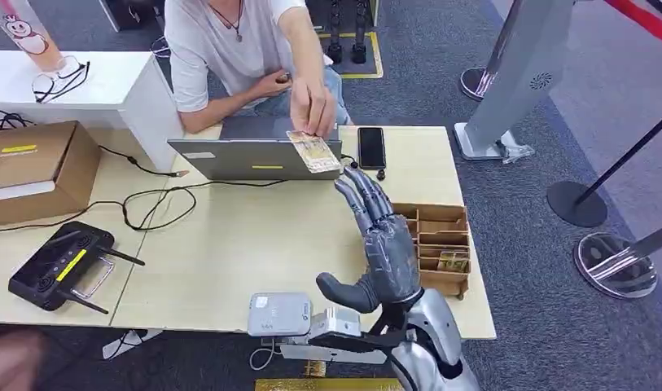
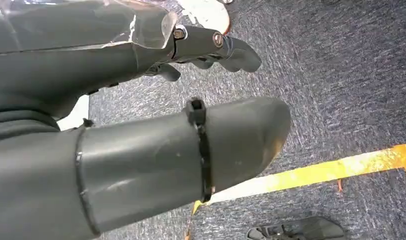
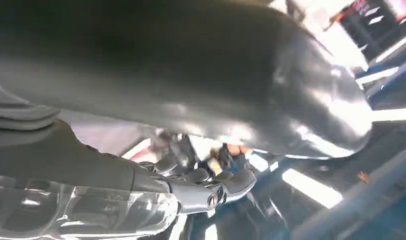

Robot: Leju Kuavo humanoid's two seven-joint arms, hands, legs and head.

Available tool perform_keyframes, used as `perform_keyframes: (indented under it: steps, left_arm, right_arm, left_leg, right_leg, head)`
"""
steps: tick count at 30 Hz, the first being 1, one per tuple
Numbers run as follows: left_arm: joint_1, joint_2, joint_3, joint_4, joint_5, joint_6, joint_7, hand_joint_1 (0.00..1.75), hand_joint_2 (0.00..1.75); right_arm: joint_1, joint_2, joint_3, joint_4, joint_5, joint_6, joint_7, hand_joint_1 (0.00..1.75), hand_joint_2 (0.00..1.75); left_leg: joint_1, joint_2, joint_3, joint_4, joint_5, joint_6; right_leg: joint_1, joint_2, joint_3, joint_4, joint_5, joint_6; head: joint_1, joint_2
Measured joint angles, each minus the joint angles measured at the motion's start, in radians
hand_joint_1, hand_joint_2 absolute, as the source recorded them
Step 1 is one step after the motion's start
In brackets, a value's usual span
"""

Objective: Pass the card to the sensor for recognition and then transmit it.

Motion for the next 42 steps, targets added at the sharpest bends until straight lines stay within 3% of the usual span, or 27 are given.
perform_keyframes:
  steps: [9, 10, 21, 42]
  left_arm:
    - [-0.003, 0.000, 0.000, 0.000, -0.006, 0.005, 0.007, 0.00, 0.00]
    - [-0.003, -0.001, 0.000, 0.000, -0.006, 0.006, 0.013, 0.00, 0.00]
    - [-0.005, -0.010, 0.000, 0.000, -0.006, 0.014, 0.023, 0.00, 0.00]
    - [-0.005, -0.010, 0.002, 0.000, -0.010, 0.014, 0.022, 0.00, 0.00]
  right_arm:
    - [-0.102, -0.001, 0.041, 0.150, 0.222, -0.172, 0.084, 0.00, 0.00]
    - [-0.109, -0.001, 0.046, 0.165, 0.244, -0.186, 0.094, 0.00, 1.75]
    - [-0.164, -0.001, 0.073, 0.302, 0.423, -0.247, 0.200, 0.00, 1.75]
    - [-0.174, -0.001, 0.087, 0.342, 0.441, -0.246, 0.222, 0.05, 1.75]
  left_leg:
    - [0.000, 0.000, 0.000, 0.000, 0.000, 0.000]
    - [0.000, 0.000, 0.000, 0.000, 0.000, 0.000]
    - [0.000, 0.000, 0.000, 0.000, 0.000, 0.000]
    - [0.000, 0.000, 0.000, 0.000, 0.000, 0.000]
  right_leg:
    - [0.000, 0.000, 0.000, 0.000, 0.000, 0.000]
    - [0.000, 0.000, 0.000, 0.000, 0.000, 0.000]
    - [0.000, 0.000, 0.000, 0.000, 0.000, 0.000]
    - [0.000, 0.000, 0.000, 0.000, 0.000, 0.000]
  head:
    - [0.000, 0.000]
    - [0.000, 0.000]
    - [0.000, 0.000]
    - [0.000, 0.000]
